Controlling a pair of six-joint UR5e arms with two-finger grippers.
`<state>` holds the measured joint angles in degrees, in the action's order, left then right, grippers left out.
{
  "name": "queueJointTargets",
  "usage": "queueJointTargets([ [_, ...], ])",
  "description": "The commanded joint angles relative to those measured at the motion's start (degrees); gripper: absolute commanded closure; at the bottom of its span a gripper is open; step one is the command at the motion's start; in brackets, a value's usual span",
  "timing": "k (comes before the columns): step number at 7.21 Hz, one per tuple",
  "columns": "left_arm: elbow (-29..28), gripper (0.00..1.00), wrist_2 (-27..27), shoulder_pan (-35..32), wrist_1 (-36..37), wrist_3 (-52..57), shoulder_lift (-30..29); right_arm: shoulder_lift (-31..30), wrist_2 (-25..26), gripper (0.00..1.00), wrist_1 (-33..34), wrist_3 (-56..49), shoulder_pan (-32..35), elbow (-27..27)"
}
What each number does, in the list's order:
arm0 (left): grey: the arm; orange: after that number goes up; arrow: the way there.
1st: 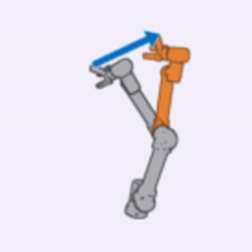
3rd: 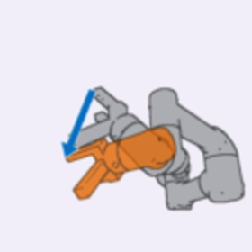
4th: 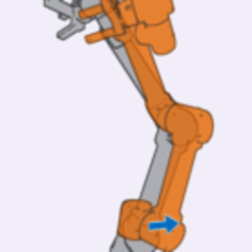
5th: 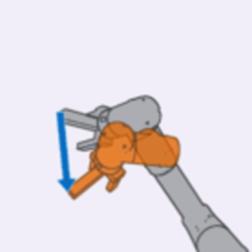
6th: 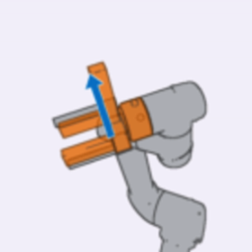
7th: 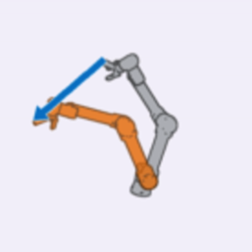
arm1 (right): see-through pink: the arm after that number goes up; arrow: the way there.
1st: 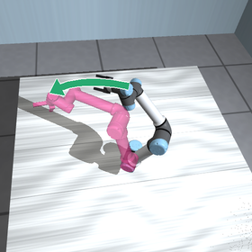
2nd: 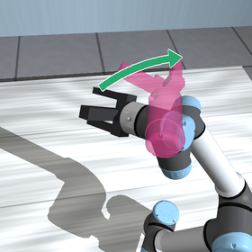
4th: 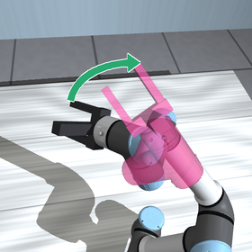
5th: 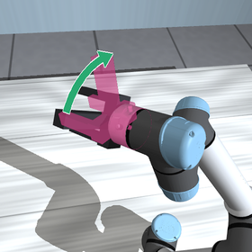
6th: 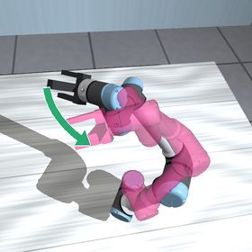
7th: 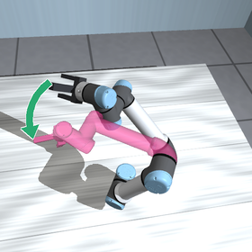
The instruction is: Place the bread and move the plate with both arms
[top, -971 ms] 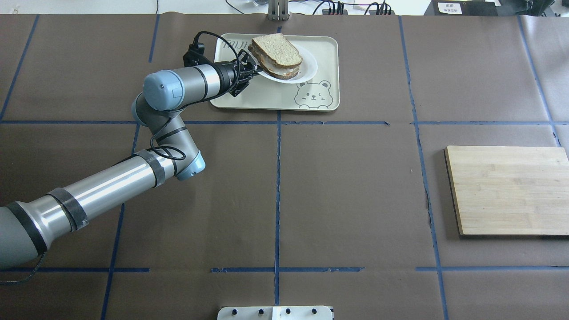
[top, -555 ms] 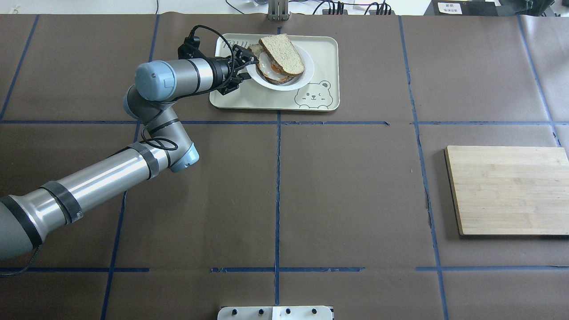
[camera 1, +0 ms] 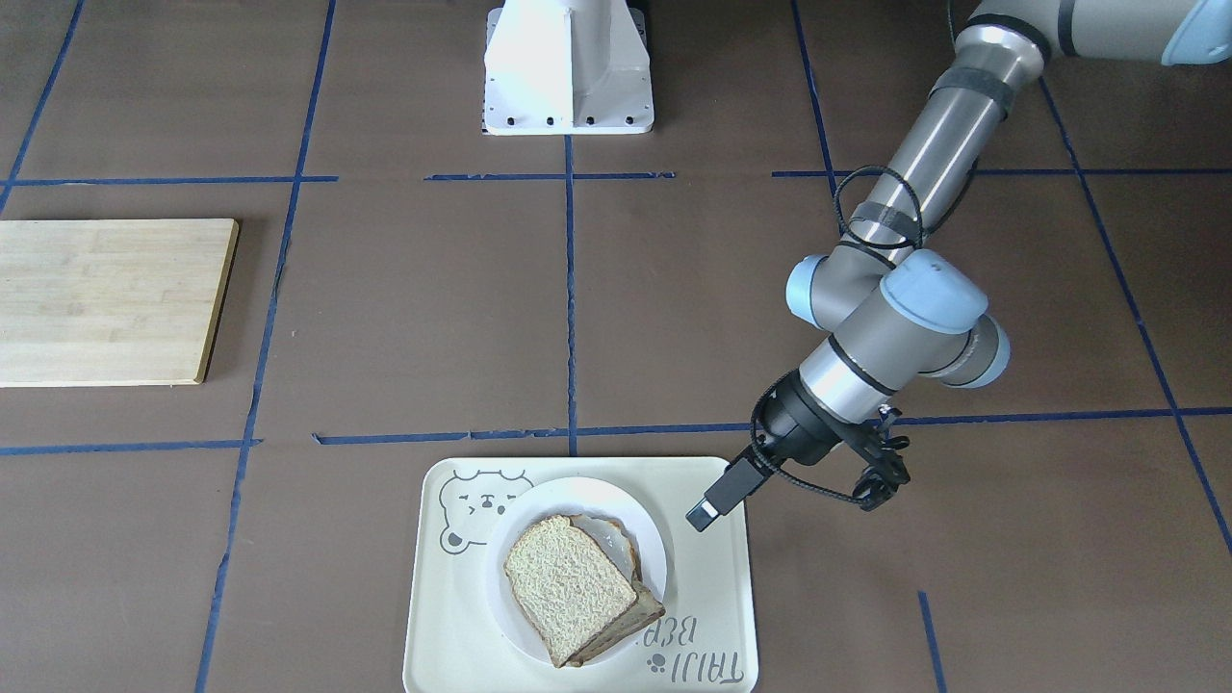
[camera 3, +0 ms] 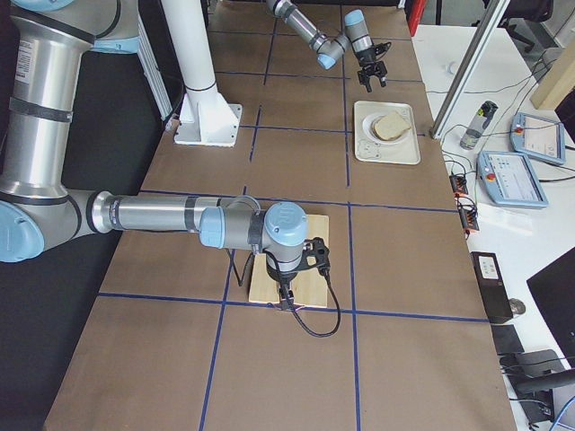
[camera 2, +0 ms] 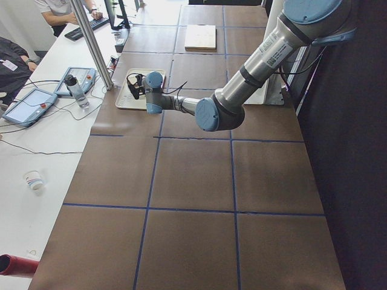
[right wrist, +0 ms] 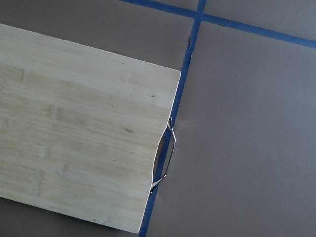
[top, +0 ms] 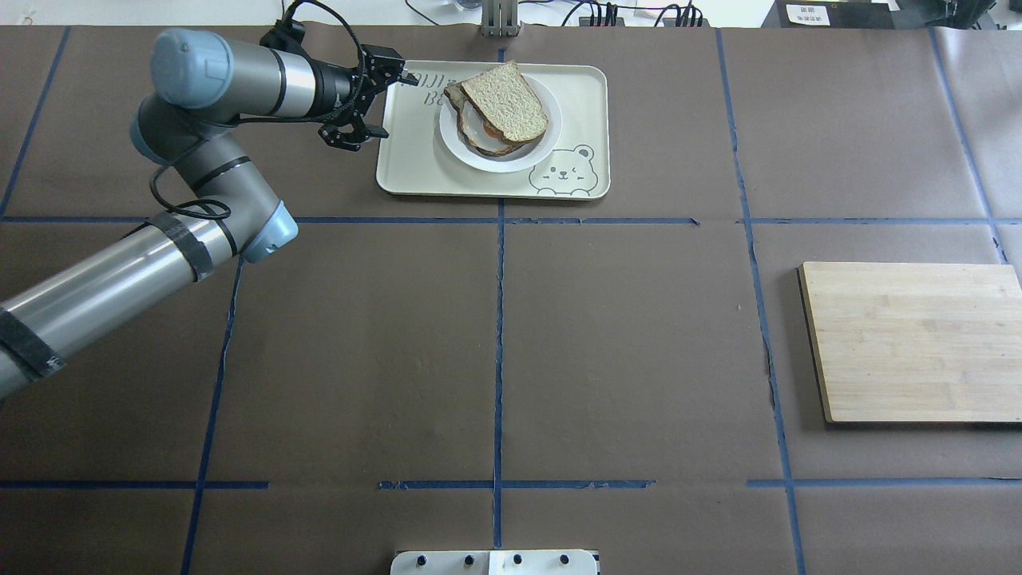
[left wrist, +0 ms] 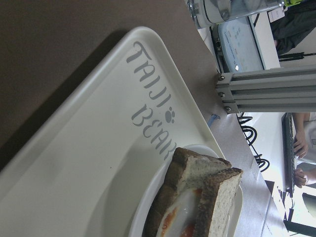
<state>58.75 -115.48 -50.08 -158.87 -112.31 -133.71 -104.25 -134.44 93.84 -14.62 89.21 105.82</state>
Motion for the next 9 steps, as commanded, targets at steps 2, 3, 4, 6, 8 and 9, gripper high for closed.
queueJointTargets([
  [2, 28.0, 0.0, -4.4, -1.51, 34.76, 28.87, 10.8, 0.01, -0.38, 0.0, 0.02, 0.03, 0.0, 0.0],
  [3, 34.95, 0.0, -4.4, -1.6, 45.29, 40.21, 13.97, 0.01, -0.38, 0.0, -0.06, 0.03, 0.0, 0.0],
  [4, 41.81, 0.0, -3.97, -1.94, 57.75, 54.24, 15.57, 0.01, -0.3, 0.0, 0.02, 0.03, 0.0, 0.0],
  [6, 52.2, 0.0, -3.79, -6.76, 76.1, 81.41, 20.99, 0.01, -0.38, 0.0, -0.06, 0.03, 0.0, 0.0],
  [8, 56.9, 0.0, -7.27, -15.17, 76.68, 97.46, 32.67, 0.01, -0.21, 0.01, -0.06, -0.23, 0.0, 0.0],
  [9, 56.3, 0.0, -13.04, -21.4, 76.43, 107.2, 38.12, 0.01, -0.21, 0.01, -0.06, -0.15, 0.0, -0.09],
])
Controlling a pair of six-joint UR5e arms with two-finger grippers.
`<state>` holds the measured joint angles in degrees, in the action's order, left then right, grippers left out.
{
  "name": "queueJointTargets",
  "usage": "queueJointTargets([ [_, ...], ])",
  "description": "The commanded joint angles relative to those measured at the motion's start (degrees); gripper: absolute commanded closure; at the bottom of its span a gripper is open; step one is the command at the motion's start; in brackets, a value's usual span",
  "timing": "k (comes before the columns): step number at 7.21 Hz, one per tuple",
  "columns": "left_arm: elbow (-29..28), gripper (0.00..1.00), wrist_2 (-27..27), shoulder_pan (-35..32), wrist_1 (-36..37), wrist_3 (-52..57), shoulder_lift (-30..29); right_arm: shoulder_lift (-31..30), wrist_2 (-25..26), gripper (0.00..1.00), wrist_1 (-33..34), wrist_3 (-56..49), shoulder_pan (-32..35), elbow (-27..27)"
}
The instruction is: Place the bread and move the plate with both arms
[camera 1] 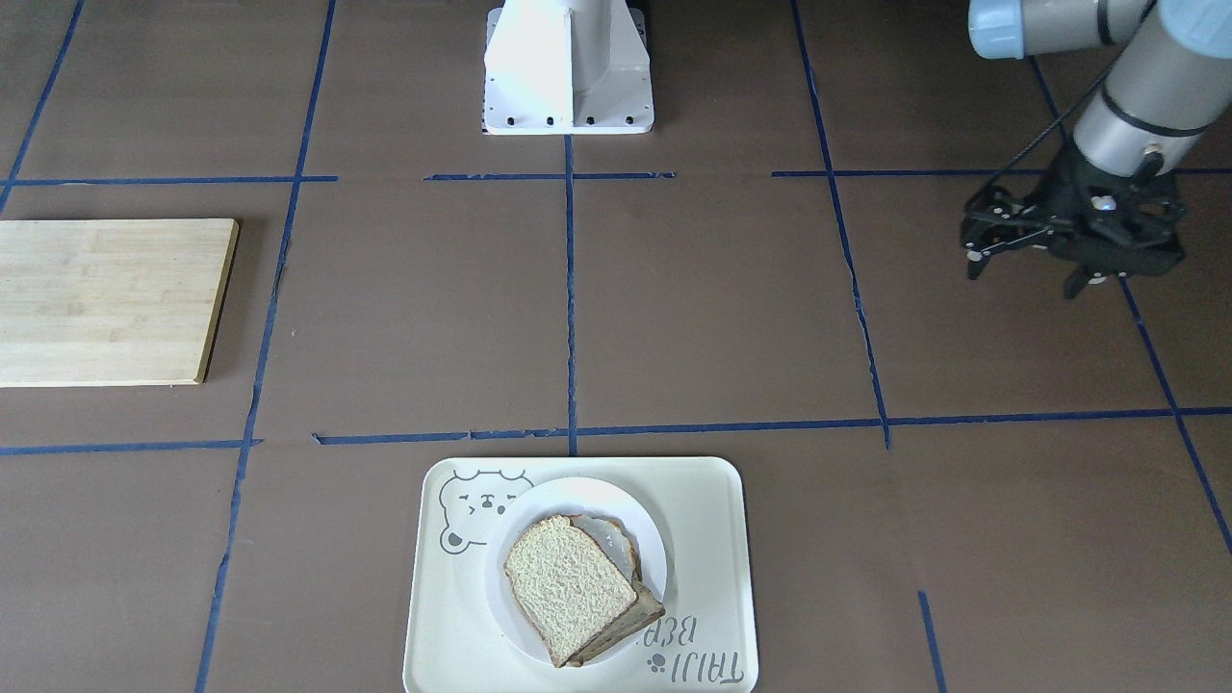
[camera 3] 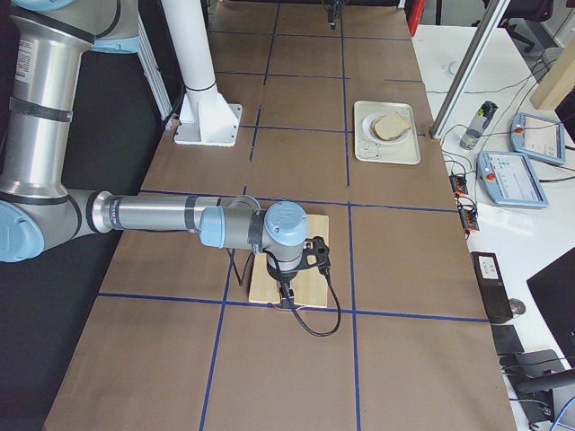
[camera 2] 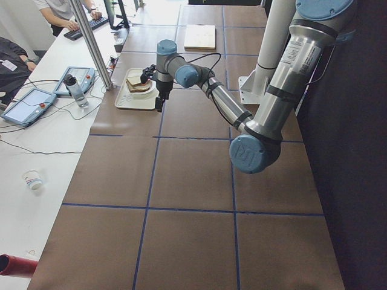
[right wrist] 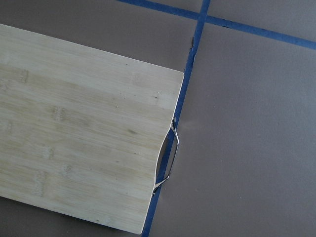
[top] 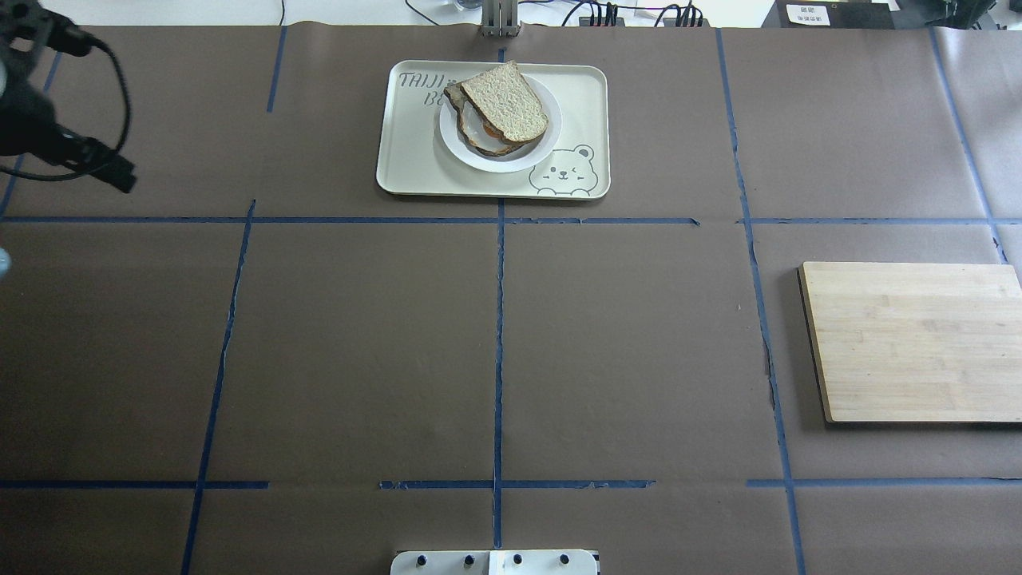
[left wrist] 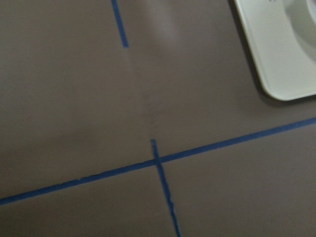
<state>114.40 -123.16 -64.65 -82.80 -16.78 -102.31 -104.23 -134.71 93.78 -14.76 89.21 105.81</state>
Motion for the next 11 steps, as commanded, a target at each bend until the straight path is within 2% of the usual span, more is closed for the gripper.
queueJointTargets([
  [1, -0.14, 0.0, -9.34, -13.25, 0.44, 18.47, 10.95, 0.0, 0.15, 0.01, 0.0, 0.08, 0.0, -0.07],
  [3, -4.61, 0.0, -11.05, -21.54, -0.17, 25.81, 18.26, 0.0, 0.06, 0.01, 0.08, 0.0, 0.0, -0.34],
  [5, -6.82, 0.0, -11.05, -25.6, -0.43, 25.66, 24.14, 0.0, 0.06, 0.01, 0.08, 0.08, 0.0, -0.51],
  [9, -9.63, 0.0, -10.7, -25.7, -0.35, 25.4, 24.96, 0.0, -0.03, 0.01, 0.0, 0.08, 0.0, -0.6],
  [11, -8.33, 0.0, -10.53, -25.7, 0.27, 25.48, 25.05, -0.09, -0.03, 0.01, 0.08, 0.17, 0.0, -0.6],
])
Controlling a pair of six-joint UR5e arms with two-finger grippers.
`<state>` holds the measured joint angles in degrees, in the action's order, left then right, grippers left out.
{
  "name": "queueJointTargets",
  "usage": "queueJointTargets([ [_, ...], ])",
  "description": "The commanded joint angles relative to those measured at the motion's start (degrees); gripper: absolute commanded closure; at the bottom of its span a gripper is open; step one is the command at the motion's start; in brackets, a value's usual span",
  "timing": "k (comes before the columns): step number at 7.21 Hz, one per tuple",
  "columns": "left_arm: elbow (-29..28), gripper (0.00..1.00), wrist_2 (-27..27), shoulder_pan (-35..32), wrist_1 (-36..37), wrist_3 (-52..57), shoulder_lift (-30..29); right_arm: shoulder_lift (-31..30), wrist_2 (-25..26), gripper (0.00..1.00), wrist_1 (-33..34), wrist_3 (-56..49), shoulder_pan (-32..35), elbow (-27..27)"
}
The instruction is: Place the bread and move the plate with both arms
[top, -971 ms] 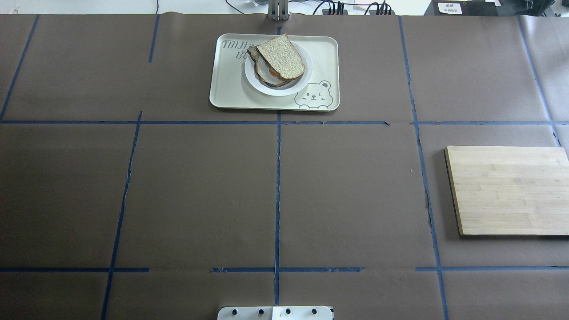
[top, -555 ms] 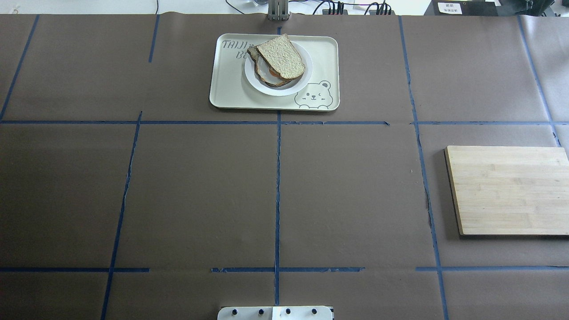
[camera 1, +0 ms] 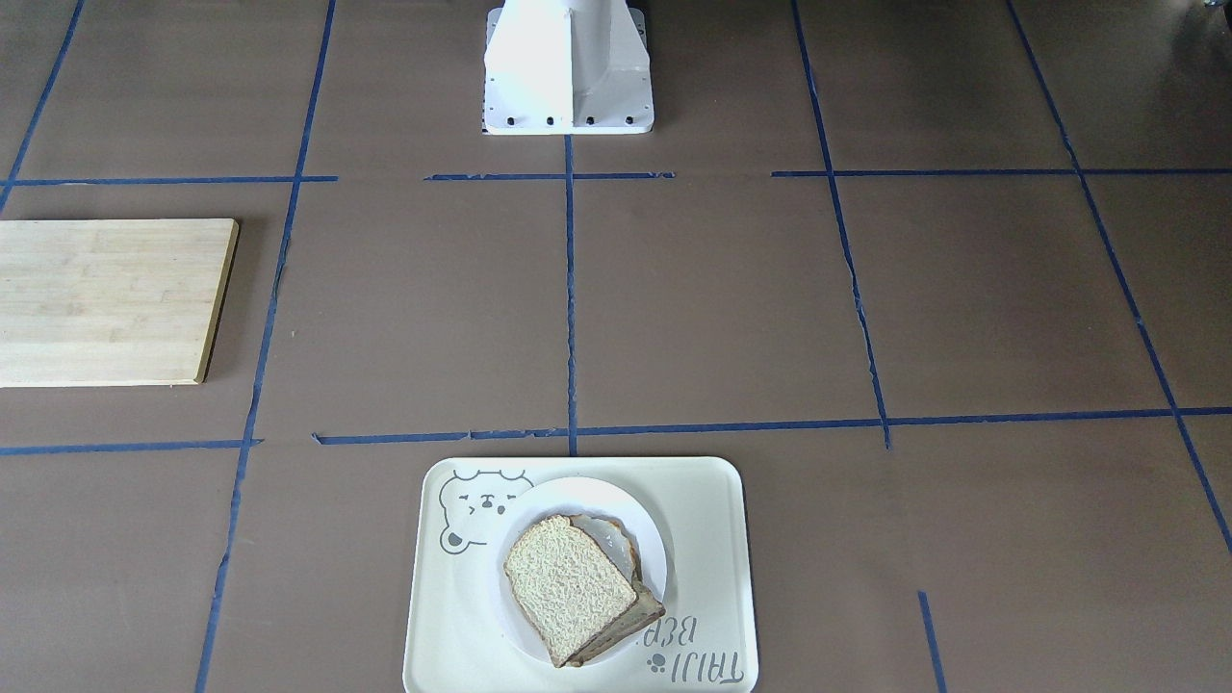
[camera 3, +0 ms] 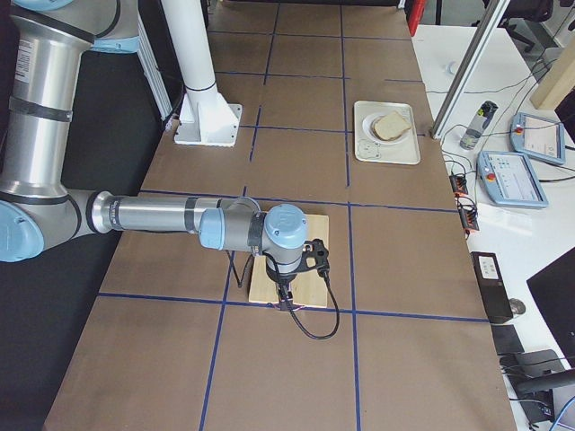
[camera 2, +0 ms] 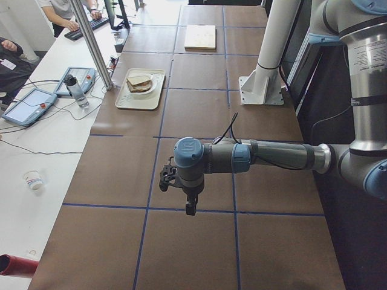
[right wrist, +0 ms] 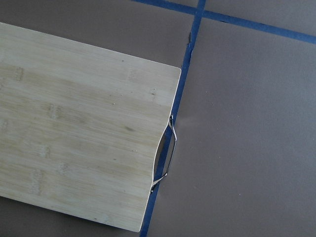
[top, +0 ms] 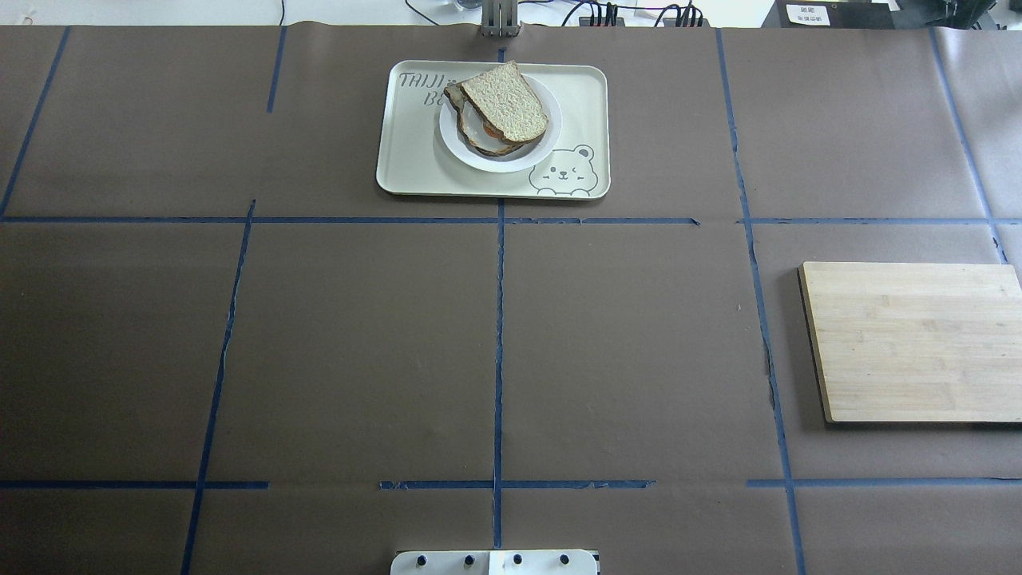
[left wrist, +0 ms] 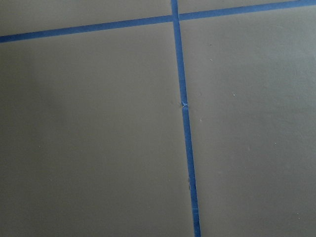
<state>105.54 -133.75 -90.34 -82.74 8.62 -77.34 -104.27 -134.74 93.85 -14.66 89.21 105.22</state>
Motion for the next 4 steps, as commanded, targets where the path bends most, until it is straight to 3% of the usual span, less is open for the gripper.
queueJointTargets([
  [1, 0.55, 0.0, 0.42, -0.01, -0.14, -0.01, 0.0, -0.06, 0.0, 0.01, 0.02, -0.02, 0.0, -0.01],
  [4, 0.81, 0.0, 0.6, 0.08, -0.32, 0.08, -0.09, -0.06, 0.0, 0.01, 0.02, -0.02, 0.0, -0.01],
])
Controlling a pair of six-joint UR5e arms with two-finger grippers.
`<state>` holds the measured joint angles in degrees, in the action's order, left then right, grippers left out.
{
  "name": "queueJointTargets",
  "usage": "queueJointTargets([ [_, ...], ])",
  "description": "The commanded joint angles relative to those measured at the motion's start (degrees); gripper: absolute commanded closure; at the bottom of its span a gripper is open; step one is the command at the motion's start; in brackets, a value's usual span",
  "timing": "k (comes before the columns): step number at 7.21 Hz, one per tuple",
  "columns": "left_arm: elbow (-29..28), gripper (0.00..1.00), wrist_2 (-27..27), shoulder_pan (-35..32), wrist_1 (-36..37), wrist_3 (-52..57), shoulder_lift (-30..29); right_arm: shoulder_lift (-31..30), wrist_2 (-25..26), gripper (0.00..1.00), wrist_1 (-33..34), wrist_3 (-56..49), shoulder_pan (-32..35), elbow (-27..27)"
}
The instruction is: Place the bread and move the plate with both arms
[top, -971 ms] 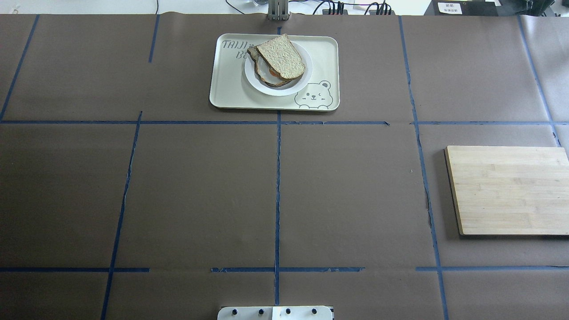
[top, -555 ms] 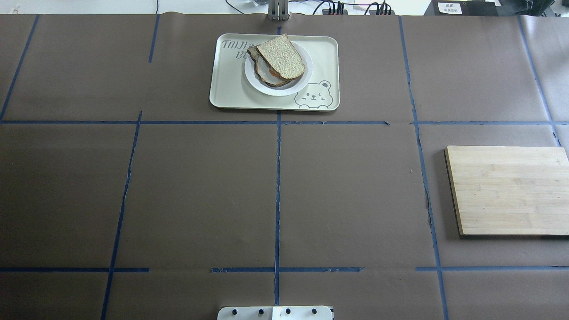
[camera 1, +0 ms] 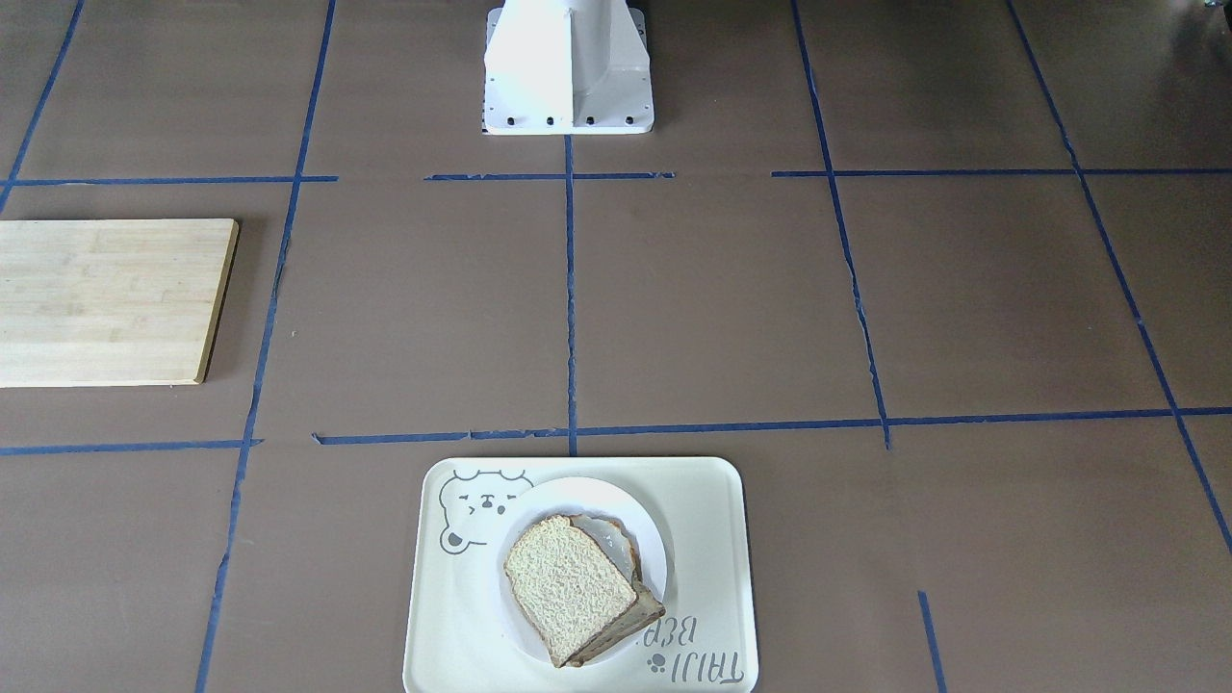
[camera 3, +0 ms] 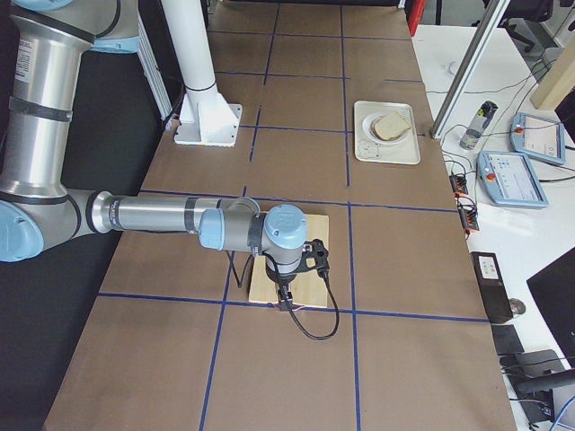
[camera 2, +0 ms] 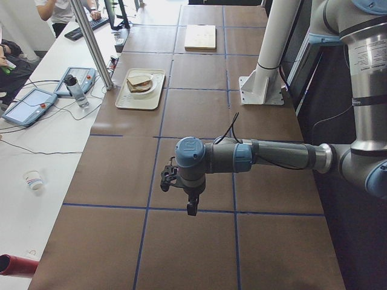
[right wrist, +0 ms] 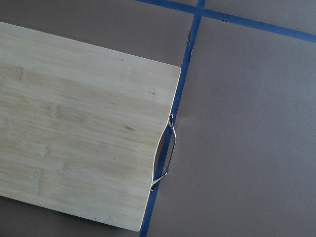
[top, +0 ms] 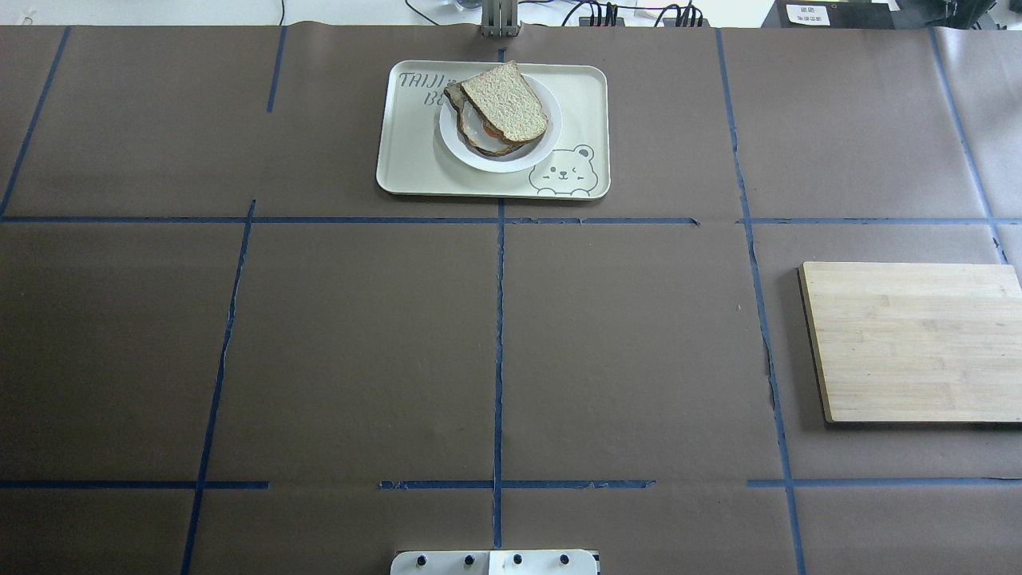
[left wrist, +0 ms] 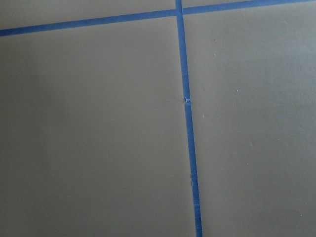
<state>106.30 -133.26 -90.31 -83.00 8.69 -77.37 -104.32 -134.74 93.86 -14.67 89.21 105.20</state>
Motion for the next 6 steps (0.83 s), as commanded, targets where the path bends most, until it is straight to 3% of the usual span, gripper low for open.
queueJointTargets([
  [1, 0.05, 0.0, 0.02, 0.04, -0.05, 0.01, -0.07, 0.0, -0.09, 0.01, 0.0, 0.0, 0.0, 0.0],
  [6, -0.83, 0.0, 0.02, 0.04, -0.05, 0.01, 0.02, -0.09, -0.09, 0.01, 0.0, 0.0, 0.0, 0.0],
])
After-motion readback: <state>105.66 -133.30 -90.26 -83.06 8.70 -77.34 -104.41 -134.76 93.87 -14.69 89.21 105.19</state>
